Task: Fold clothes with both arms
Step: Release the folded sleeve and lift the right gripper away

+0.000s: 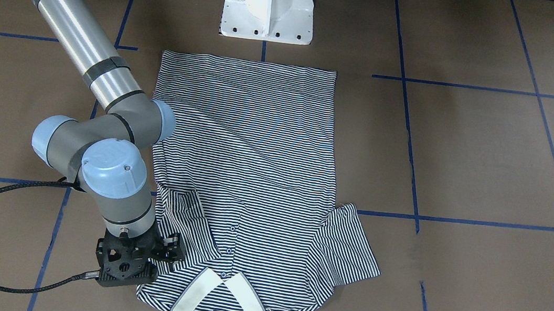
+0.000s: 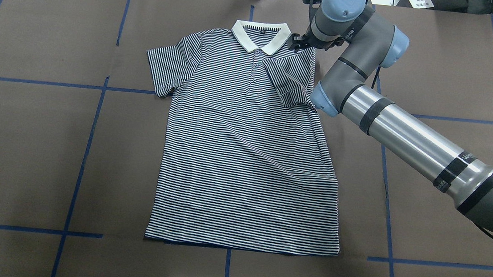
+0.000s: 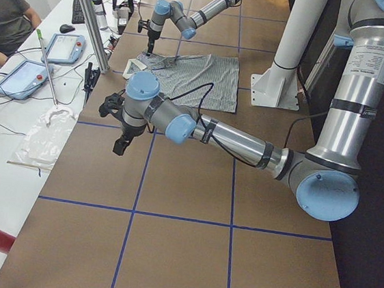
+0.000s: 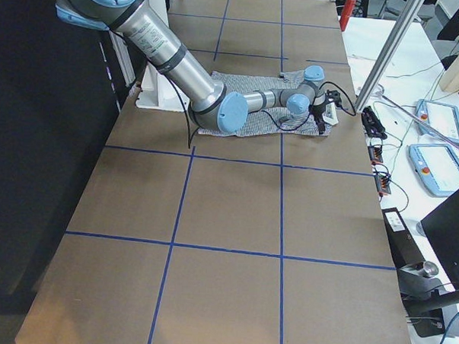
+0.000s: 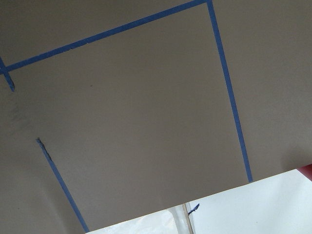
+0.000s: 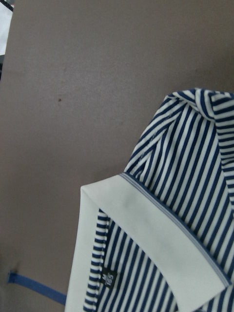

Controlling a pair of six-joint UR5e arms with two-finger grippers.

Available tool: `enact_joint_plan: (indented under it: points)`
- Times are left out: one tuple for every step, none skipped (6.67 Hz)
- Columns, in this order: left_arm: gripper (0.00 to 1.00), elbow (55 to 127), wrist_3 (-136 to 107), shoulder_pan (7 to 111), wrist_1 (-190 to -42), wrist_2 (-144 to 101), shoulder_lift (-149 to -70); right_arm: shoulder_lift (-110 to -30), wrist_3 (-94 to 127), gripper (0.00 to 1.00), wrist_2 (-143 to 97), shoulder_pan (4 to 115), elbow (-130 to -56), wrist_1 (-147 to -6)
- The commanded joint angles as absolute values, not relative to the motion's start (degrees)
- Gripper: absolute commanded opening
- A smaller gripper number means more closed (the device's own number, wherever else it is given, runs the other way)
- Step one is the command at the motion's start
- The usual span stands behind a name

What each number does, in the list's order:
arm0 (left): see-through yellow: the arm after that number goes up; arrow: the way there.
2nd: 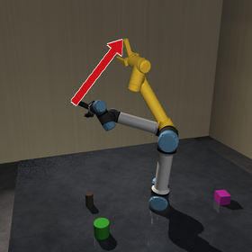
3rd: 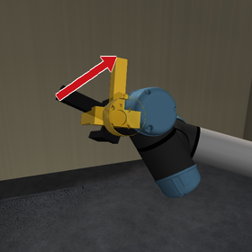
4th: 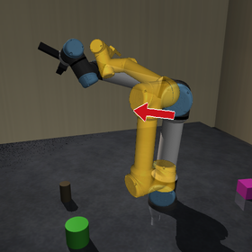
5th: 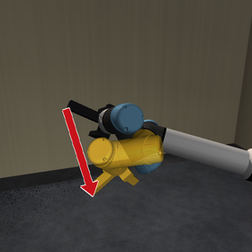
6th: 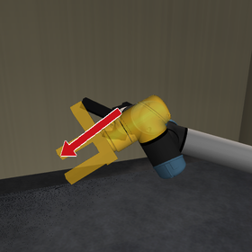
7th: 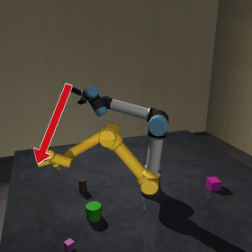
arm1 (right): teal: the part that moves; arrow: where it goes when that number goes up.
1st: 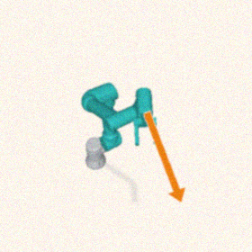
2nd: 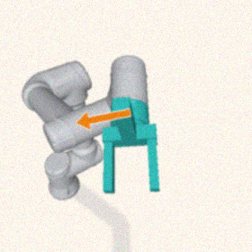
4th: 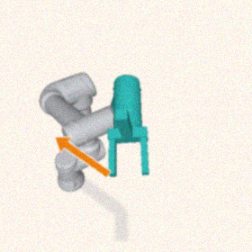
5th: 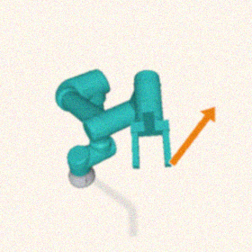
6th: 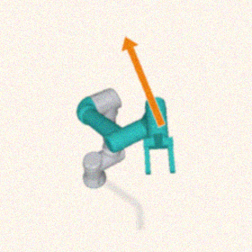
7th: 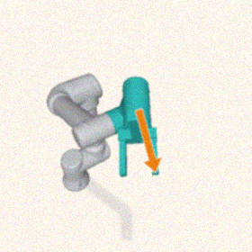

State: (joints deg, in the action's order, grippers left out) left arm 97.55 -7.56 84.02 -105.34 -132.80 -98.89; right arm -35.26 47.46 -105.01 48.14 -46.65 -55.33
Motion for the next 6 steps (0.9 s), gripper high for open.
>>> enact_joint_plan:
  points:
    - [1.0, 97.5, -7.6, 84.0, -105.5, -132.8, -99.1, -35.3, 47.5, 0.44, -105.0, 48.3, -46.6, -55.4]
    - [1.0, 97.4, -7.6, 84.0, -105.4, -132.8, -99.1, -35.3, 47.4, 0.13, -105.0, 48.3, -46.6, -55.4]
    - [1.0, 97.4, -8.0, 84.0, -105.5, -132.8, -99.1, -35.4, 46.1, 0.0, -105.0, 48.3, -46.6, -55.3]
    - [1.0, 97.5, -8.3, 84.0, -105.6, -132.8, -99.1, -35.6, 45.9, 0.0, -105.0, 48.6, -46.6, -55.3]
    - [1.0, 97.5, -8.4, 84.0, -105.5, -132.8, -99.1, -36.4, 45.8, 0.0, -105.0, 49.0, -46.6, -55.2]
    - [1.0, 97.6, -8.4, 84.0, -105.5, -132.8, -99.4, -37.2, 42.7, 0.0, -105.0, 49.7, -46.7, -55.2]
